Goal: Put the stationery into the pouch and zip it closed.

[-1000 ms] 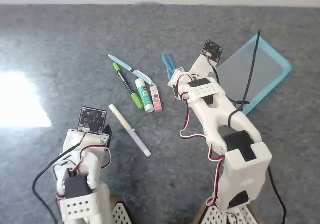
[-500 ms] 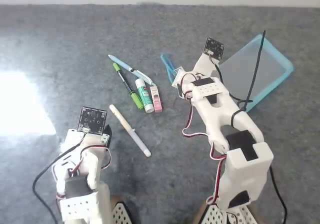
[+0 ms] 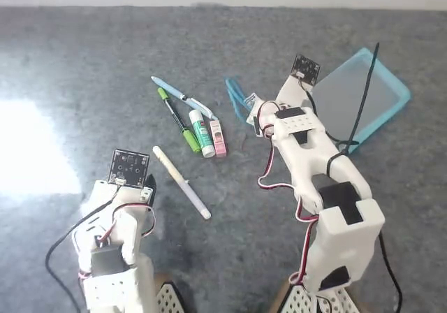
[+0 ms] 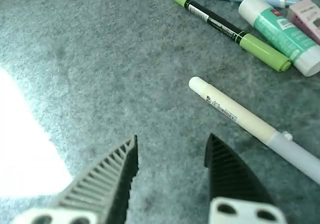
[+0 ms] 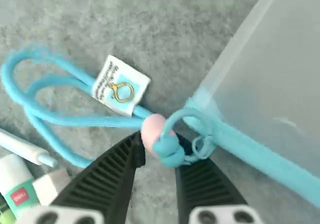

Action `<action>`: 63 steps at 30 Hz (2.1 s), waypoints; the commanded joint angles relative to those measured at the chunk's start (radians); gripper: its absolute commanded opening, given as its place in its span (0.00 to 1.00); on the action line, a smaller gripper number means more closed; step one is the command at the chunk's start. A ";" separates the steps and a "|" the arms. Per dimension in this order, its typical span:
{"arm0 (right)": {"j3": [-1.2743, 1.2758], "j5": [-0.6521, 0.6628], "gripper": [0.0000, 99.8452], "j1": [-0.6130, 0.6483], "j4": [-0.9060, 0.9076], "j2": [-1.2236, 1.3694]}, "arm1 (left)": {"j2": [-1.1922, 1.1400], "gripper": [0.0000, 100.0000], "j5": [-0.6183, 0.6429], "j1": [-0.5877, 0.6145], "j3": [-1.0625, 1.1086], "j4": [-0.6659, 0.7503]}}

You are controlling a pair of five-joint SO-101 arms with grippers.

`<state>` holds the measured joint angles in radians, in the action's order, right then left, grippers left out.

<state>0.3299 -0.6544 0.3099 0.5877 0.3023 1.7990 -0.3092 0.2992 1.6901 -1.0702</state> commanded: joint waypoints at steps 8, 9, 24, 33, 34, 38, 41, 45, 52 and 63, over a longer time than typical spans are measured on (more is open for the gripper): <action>-0.029 0.641 0.06 0.016 0.383 -0.423 | 0.014 0.20 0.006 -0.003 -0.008 0.023; -0.029 0.689 0.06 0.022 0.403 -0.453 | 0.014 0.20 0.006 -0.003 -0.008 0.021; -0.057 0.434 0.23 0.104 0.249 -0.219 | 0.014 0.20 0.006 -0.003 -0.008 0.020; -0.288 0.428 0.23 0.041 0.272 0.004 | 0.014 0.20 0.006 -0.003 -0.008 0.021; -0.304 0.428 0.23 0.041 0.271 0.022 | 0.014 0.20 0.006 -0.003 -0.008 0.023; -0.353 0.427 0.22 0.038 0.263 0.081 | 0.014 0.20 0.006 -0.003 -0.008 0.023; -0.379 0.427 0.22 0.018 0.263 0.108 | 0.014 0.20 0.006 -0.003 -0.008 0.021; -0.384 0.427 0.22 -0.048 0.263 0.122 | 0.014 0.20 0.006 -0.003 -0.008 0.021; -0.397 0.413 0.22 -0.116 0.265 0.104 | 0.014 0.20 0.006 -0.003 -0.008 0.021; -0.516 0.029 0.22 -0.053 0.265 0.209 | 0.014 0.20 0.006 -0.005 -0.008 0.021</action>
<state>-0.1013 -0.4933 0.2440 0.8623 0.5033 1.7990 -0.3092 0.2992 1.6901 -1.0702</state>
